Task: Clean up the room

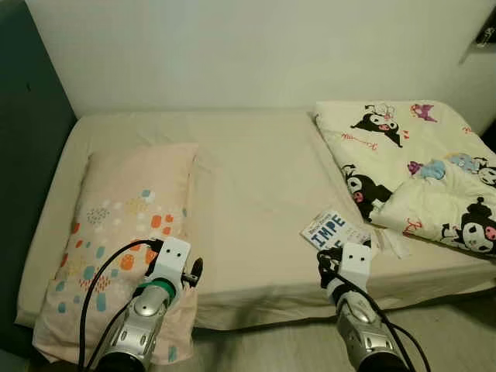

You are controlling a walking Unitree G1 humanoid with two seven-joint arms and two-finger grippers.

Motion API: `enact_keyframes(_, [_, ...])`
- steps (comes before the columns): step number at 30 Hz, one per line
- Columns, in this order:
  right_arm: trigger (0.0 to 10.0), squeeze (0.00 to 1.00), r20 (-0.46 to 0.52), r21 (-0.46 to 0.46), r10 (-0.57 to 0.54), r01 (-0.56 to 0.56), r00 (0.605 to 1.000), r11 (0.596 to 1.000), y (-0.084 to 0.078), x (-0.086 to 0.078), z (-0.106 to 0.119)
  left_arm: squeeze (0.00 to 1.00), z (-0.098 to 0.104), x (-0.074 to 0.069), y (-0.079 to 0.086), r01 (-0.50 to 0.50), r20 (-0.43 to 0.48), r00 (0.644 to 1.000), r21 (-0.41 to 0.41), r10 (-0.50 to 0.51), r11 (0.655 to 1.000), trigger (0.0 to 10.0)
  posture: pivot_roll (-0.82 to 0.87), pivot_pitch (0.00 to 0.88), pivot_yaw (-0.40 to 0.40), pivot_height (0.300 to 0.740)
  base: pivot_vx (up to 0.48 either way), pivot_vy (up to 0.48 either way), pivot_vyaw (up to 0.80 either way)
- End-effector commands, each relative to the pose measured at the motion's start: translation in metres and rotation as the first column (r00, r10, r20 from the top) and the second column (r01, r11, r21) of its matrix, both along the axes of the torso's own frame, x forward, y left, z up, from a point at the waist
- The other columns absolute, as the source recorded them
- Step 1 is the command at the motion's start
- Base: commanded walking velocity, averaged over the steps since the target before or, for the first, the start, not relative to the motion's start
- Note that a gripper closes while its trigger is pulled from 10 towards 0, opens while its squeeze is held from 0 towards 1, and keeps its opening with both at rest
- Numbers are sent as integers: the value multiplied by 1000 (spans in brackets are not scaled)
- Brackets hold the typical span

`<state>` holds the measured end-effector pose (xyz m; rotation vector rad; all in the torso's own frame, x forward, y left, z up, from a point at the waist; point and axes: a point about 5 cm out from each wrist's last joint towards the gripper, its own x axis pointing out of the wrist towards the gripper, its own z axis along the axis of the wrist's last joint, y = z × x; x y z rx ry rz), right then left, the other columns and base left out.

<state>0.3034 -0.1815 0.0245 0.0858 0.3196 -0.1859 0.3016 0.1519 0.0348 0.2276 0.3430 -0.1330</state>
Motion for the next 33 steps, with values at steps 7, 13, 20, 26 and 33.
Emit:
enact_keyframes(7, [10000, 133, 2, -6, -16, 16, 1000, 1000, -1, -4, -2, 0, -3, -5, 0, 0, -27, 1000, -2, 0, 1000, 10000, 64, 27, 19, 740, 0, 0, 0])
enact_keyframes(13, [10000, 220, 9, -1, -16, 16, 1000, 1000, -1, -4, -1, 0, -2, -4, 1, -2, -26, 1000, -3, 2, 1000, 10000, 64, 24, 20, 740, 0, 0, 0])
enact_keyframes(20, [10000, 302, 14, -5, 8, -8, 1000, 1000, 2, -2, 1, 0, 0, -3, 1, -3, -25, 1000, -2, 3, 1000, 10000, 65, 22, 19, 740, 0, 0, 0])
enact_keyframes(26, [10000, 294, 13, -9, 27, -27, 1000, 1000, 4, -1, 0, 0, 1, -2, 0, -2, -23, 1000, -1, 2, 1000, 10000, 65, 22, 19, 740, 0, 0, 0])
enact_keyframes(33, [10000, 290, 20, -14, 42, -42, 999, 999, 6, -2, 1, 0, 1, -3, 0, -3, -25, 1000, 0, 3, 1000, 10000, 66, 23, 24, 740, 0, 0, 0])
